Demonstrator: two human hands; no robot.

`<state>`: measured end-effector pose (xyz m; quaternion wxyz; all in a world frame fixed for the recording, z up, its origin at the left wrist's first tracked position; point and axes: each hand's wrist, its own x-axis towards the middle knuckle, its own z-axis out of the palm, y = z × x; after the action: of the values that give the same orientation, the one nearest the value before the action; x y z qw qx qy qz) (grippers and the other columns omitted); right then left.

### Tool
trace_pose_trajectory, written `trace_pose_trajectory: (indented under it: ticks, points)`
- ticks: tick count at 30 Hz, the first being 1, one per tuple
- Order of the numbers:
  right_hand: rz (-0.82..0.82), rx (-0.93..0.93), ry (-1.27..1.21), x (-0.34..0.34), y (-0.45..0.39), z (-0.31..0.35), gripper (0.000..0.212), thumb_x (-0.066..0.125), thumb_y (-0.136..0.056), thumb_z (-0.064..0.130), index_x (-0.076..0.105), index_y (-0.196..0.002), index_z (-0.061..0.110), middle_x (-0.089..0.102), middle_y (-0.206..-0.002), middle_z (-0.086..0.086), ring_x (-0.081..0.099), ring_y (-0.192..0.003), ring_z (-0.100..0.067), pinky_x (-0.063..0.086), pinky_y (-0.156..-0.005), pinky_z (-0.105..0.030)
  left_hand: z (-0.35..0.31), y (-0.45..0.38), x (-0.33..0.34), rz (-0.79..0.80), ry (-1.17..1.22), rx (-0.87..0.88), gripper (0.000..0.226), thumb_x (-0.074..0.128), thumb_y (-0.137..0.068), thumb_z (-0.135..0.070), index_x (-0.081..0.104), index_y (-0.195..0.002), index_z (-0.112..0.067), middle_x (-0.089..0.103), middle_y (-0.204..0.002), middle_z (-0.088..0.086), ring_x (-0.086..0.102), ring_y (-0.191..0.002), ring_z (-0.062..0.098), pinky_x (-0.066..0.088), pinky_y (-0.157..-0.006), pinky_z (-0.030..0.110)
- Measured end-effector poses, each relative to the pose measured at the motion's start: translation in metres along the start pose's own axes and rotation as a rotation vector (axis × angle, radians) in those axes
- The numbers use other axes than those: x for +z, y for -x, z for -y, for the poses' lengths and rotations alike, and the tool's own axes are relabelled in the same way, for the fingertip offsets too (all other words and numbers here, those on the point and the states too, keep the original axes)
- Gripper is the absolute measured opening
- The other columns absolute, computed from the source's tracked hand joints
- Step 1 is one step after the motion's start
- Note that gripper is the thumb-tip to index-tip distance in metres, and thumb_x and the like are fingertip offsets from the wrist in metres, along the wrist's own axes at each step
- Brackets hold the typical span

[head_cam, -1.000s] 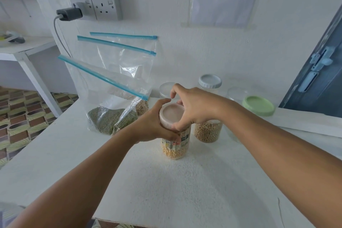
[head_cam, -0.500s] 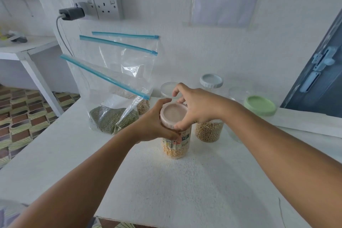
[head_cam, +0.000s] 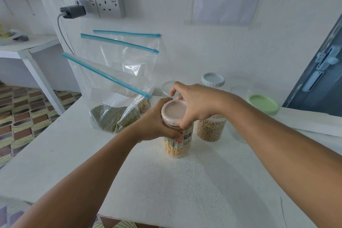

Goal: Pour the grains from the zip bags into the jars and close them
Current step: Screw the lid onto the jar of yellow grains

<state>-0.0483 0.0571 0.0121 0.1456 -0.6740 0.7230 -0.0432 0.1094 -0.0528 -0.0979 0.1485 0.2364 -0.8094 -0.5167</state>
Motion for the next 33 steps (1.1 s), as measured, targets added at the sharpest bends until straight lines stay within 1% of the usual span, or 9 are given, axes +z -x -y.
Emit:
trace_pose_trajectory:
  ticks: [7,11,14,17,20,24,26,29,33]
  points:
    - [-0.003,0.035,-0.017,0.008,-0.003,-0.002,0.089,0.089,-0.064,0.052,0.041,-0.138,0.036,0.063,-0.118,0.003,0.065,-0.092,-0.013,0.061,-0.082,-0.042,0.004,-0.001,-0.001,-0.012,0.014,-0.017,0.122,0.103,-0.056,-0.016,0.029,-0.152,-0.033,0.062,-0.129,-0.002,0.066,-0.118,0.011,0.057,-0.102,0.044]
    - [-0.077,0.120,-0.088,0.018,0.001,-0.007,0.097,0.087,-0.059,0.072,0.045,-0.136,0.032,0.061,-0.113,0.006,0.063,-0.095,-0.012,0.059,-0.084,-0.040,0.005,0.000,0.000,-0.022,-0.012,-0.035,0.130,0.103,-0.052,-0.023,0.024,-0.155,-0.032,0.061,-0.130,-0.003,0.065,-0.119,0.013,0.057,-0.102,0.045]
    - [-0.178,0.164,-0.011,0.027,0.003,-0.005,0.103,0.075,-0.056,0.089,0.045,-0.130,0.025,0.062,-0.102,0.005,0.061,-0.089,-0.013,0.055,-0.075,-0.036,0.005,-0.001,-0.001,-0.022,-0.041,-0.053,0.133,0.104,-0.053,-0.027,0.021,-0.156,-0.036,0.056,-0.135,-0.005,0.061,-0.123,0.016,0.057,-0.102,0.047]
    - [-0.157,0.147,-0.014,0.032,0.002,-0.005,0.118,0.057,-0.059,0.100,0.037,-0.146,0.023,0.064,-0.129,-0.003,0.063,-0.111,-0.022,0.055,-0.090,-0.041,0.005,-0.001,0.000,-0.033,-0.074,-0.057,0.136,0.104,-0.046,-0.040,0.022,-0.155,-0.044,0.050,-0.144,-0.005,0.055,-0.131,0.020,0.055,-0.104,0.050]
    - [-0.037,0.087,-0.302,0.034,0.005,-0.005,0.109,0.045,-0.075,0.095,0.018,-0.162,0.035,0.051,-0.155,-0.005,0.054,-0.134,-0.025,0.048,-0.106,-0.042,0.004,0.000,0.000,-0.018,-0.045,-0.033,0.129,0.103,-0.056,-0.025,0.022,-0.156,-0.038,0.056,-0.139,-0.004,0.059,-0.125,0.014,0.057,-0.102,0.045]
    - [-0.196,0.127,-0.261,0.036,0.008,-0.017,0.102,0.034,-0.077,0.100,0.028,-0.156,0.035,0.069,-0.125,-0.003,0.066,-0.113,-0.021,0.053,-0.097,-0.042,0.004,-0.001,0.001,-0.027,-0.059,0.004,0.116,0.102,-0.058,-0.020,0.029,-0.147,-0.036,0.059,-0.129,-0.007,0.064,-0.117,0.009,0.060,-0.097,0.041]
    - [-0.195,0.108,-0.287,0.038,0.009,-0.024,0.102,0.046,-0.076,0.097,0.028,-0.155,0.035,0.068,-0.124,0.002,0.065,-0.111,-0.016,0.053,-0.096,-0.039,0.004,-0.001,0.001,-0.023,-0.052,-0.004,0.120,0.102,-0.055,-0.025,0.029,-0.149,-0.036,0.059,-0.128,-0.007,0.064,-0.118,0.012,0.059,-0.098,0.044]
    - [-0.069,0.031,-0.402,0.041,0.013,-0.030,0.112,0.080,-0.073,0.072,0.018,-0.161,0.044,0.048,-0.155,0.011,0.053,-0.133,-0.008,0.043,-0.107,-0.028,0.005,-0.003,0.002,-0.025,-0.041,0.002,0.125,0.102,-0.051,-0.030,0.028,-0.151,-0.037,0.059,-0.131,-0.005,0.063,-0.119,0.013,0.058,-0.100,0.045]
    - [-0.201,0.056,-0.368,0.049,0.012,-0.026,0.117,0.089,-0.060,0.070,0.026,-0.153,0.038,0.058,-0.141,0.006,0.059,-0.120,-0.011,0.050,-0.102,-0.032,0.008,-0.004,0.004,-0.037,-0.035,0.009,0.126,0.102,-0.049,-0.031,0.029,-0.151,-0.036,0.061,-0.129,-0.005,0.064,-0.118,0.011,0.057,-0.101,0.044]
